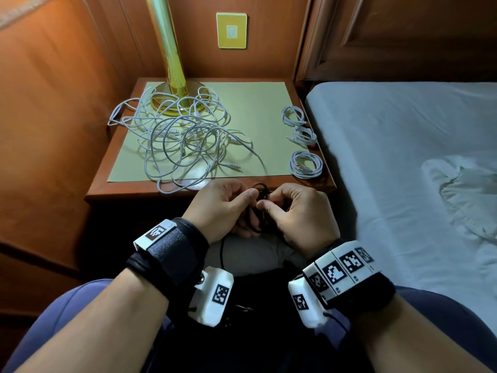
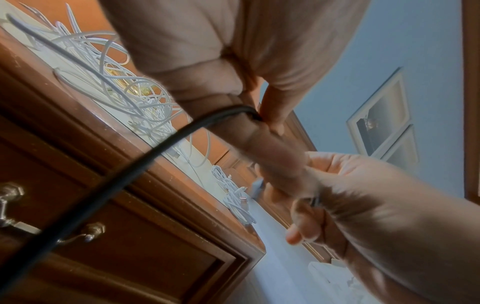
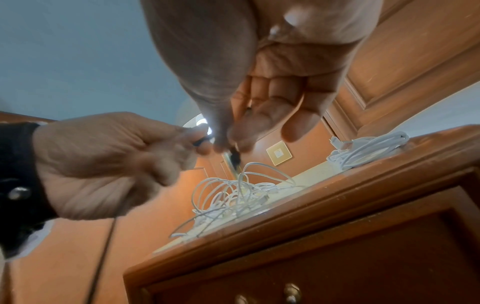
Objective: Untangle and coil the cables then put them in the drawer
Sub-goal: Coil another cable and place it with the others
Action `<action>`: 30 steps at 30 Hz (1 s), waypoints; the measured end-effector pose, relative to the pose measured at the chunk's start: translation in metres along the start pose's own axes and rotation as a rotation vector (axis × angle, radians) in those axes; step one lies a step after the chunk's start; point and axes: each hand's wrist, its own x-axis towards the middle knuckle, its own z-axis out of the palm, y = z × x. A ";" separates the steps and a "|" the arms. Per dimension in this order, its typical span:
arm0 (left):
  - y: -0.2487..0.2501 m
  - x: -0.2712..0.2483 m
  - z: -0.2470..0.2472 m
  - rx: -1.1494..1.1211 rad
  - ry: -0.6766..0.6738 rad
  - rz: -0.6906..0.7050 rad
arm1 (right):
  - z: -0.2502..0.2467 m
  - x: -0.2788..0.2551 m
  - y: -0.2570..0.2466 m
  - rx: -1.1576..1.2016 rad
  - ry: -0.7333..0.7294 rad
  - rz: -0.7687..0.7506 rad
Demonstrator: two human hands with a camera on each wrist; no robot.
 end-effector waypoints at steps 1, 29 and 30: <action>0.000 -0.001 0.001 0.004 -0.023 0.009 | 0.000 0.001 0.001 -0.042 0.011 -0.006; -0.013 0.011 -0.033 0.099 0.231 0.245 | -0.023 0.015 -0.002 0.544 -0.364 0.323; -0.014 0.012 -0.033 0.127 0.231 0.255 | -0.023 0.015 -0.002 0.518 -0.381 0.320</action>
